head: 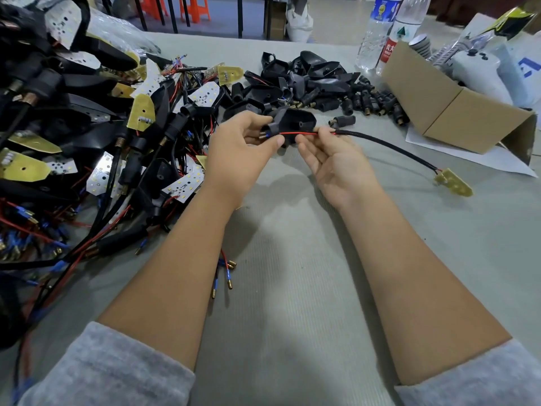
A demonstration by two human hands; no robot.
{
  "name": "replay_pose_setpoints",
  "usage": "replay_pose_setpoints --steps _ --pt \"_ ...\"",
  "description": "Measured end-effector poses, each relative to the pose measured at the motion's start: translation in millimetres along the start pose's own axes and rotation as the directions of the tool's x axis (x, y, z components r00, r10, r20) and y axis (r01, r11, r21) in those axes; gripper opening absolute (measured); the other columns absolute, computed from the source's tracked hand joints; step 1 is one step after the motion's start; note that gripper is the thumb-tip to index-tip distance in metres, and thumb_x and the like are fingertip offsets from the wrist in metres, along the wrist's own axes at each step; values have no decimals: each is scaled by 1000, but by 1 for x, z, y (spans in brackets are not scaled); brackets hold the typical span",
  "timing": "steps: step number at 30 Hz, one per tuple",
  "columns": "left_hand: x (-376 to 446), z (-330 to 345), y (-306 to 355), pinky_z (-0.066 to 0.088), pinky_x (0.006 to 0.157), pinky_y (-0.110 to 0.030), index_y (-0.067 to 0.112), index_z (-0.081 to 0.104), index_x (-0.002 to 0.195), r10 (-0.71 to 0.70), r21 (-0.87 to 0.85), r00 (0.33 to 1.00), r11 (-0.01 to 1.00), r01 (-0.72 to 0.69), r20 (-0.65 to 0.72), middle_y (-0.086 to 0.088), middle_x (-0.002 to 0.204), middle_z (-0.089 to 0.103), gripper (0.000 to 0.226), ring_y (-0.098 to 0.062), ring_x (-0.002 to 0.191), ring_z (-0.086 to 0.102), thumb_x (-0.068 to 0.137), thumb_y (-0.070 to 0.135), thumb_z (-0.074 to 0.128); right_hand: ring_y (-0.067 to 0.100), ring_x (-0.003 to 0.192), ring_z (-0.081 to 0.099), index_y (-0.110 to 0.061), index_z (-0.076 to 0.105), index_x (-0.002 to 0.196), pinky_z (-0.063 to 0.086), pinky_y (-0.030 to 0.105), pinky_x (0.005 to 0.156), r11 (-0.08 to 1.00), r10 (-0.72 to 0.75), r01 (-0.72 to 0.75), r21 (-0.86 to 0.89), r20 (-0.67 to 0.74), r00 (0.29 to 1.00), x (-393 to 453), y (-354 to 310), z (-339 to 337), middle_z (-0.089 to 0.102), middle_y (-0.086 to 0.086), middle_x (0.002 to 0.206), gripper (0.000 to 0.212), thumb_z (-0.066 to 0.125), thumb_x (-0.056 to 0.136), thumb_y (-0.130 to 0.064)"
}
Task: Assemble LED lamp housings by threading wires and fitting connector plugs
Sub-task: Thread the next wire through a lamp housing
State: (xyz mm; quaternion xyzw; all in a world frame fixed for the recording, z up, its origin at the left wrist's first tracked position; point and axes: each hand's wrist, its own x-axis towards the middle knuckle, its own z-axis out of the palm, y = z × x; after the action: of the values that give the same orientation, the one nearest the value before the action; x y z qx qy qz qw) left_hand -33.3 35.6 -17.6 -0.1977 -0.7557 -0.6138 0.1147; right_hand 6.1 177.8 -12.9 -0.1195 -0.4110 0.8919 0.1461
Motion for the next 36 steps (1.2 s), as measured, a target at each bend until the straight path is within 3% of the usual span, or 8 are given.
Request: replay_pose_setpoints --steps 5,8,11,14,18,24,32,36 --pt "-2 2 5 44 74 -8 15 67 104 -45 -107 999 993 45 7 13 91 67 29 11 77 61 78 9 80 9 63 53 -13 67 88 50 19 60 943 -73 89 -322 61 995 -4 5 5 63 -1 76 9 60 95 -11" --pt "-1 1 7 52 83 -17 21 53 122 -124 -279 992 953 114 -17 5 109 63 56 3 89 64 76 9 82 7 66 53 -19 69 87 49 19 63 932 -89 100 -348 49 995 -5 5 6 64 -7 77 9 63 93 -15" --pt "0 3 7 56 83 -25 20 45 132 -217 -411 976 890 198 0 -1 98 69 67 -11 92 68 77 9 82 14 78 62 -18 69 83 54 24 70 955 -77 86 -284 43 996 -6 4 6 70 -6 77 13 64 93 -13" --pt "1 3 7 54 74 -21 17 45 130 -259 -499 964 827 256 65 4 84 73 56 -11 80 67 84 9 75 16 72 67 -12 66 83 56 24 68 974 -42 59 -219 85 996 -6 2 6 72 0 75 13 61 94 -10" --pt "-1 5 12 54 73 -24 23 64 101 -264 -491 941 803 337 212 10 86 72 7 -10 81 67 98 23 57 14 64 65 -7 65 83 55 22 64 954 -20 51 -295 107 994 -6 2 6 70 6 74 17 60 96 -16" --pt "-2 7 12 49 83 -31 25 62 116 -301 -403 919 831 383 253 -7 121 67 25 -16 97 62 103 36 44 13 62 63 -9 65 78 52 21 60 917 -24 69 -393 117 993 -5 3 5 66 1 69 19 61 95 -16" --pt "-1 4 10 52 92 -33 37 66 110 -285 -467 943 819 332 170 9 107 72 27 -12 97 68 105 34 39 15 59 62 -6 62 74 51 21 58 870 -12 78 -488 138 990 -7 4 7 62 10 71 26 58 97 -17" --pt "1 4 7 57 88 -33 32 61 117 -330 -539 943 785 304 50 -3 114 70 29 -20 102 70 106 36 34 16 57 60 -5 62 72 49 21 54 888 -36 72 -454 86 996 -7 3 7 62 9 66 31 54 98 -18"
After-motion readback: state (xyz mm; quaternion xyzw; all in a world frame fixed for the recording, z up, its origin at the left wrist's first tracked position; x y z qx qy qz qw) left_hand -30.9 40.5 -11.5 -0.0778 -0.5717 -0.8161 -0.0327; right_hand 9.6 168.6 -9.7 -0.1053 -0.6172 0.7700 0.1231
